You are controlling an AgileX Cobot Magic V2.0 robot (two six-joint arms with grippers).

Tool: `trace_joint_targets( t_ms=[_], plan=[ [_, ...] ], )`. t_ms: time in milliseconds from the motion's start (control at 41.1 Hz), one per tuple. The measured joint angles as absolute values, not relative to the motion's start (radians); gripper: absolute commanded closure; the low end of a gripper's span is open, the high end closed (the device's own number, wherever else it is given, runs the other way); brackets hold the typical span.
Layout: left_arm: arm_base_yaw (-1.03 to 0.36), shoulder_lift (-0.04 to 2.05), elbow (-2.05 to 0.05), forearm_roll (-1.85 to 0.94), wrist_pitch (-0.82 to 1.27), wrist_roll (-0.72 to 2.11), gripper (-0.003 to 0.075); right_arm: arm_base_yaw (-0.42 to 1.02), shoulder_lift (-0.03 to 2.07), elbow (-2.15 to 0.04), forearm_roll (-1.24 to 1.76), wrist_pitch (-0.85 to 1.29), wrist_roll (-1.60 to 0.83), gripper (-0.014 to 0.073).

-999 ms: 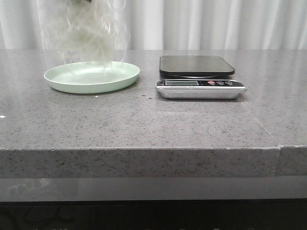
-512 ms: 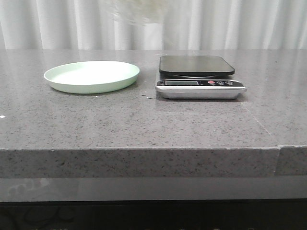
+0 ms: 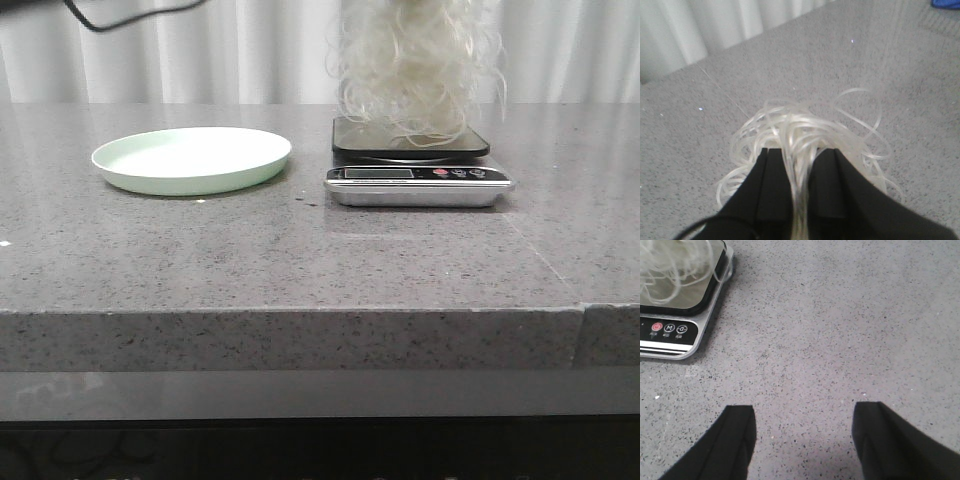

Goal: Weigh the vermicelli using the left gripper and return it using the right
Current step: 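Lift the vermicelli with the left gripper and lower it onto the scale, then open the left gripper and withdraw it from the scale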

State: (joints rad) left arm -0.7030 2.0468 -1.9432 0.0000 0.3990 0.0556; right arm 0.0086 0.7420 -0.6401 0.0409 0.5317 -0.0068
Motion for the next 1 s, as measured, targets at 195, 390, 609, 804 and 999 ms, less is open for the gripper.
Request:
trace_joint_targets(
  t_ms=[195, 390, 609, 804, 999],
  plan=[
    [-0.704, 2.081, -1.946, 0.0, 0.399, 0.056, 0.0313, 0.009, 0.742, -0.64, 0.041, 0.532, -0.007, 0.0069],
    [-0.704, 2.083, -1.948, 0.0, 0.397, 0.056, 0.0243, 0.009, 0.742, -0.64, 0.041, 0.531, -0.007, 0.0069],
    [-0.704, 2.006, -1.948, 0.045, 0.449, 0.056, 0.025, 0.009, 0.742, -0.64, 0.06, 0.503, -0.007, 0.0069],
    [-0.704, 1.863, -1.948, 0.075, 0.552, 0.056, 0.025, 0.009, 0.742, -0.64, 0.064, 0.503, -0.007, 0.0069],
    [-0.704, 1.719, -1.949, 0.077, 0.676, 0.053, 0.025, 0.009, 0.742, -0.64, 0.067, 0.505, -0.007, 0.0069]
  ],
)
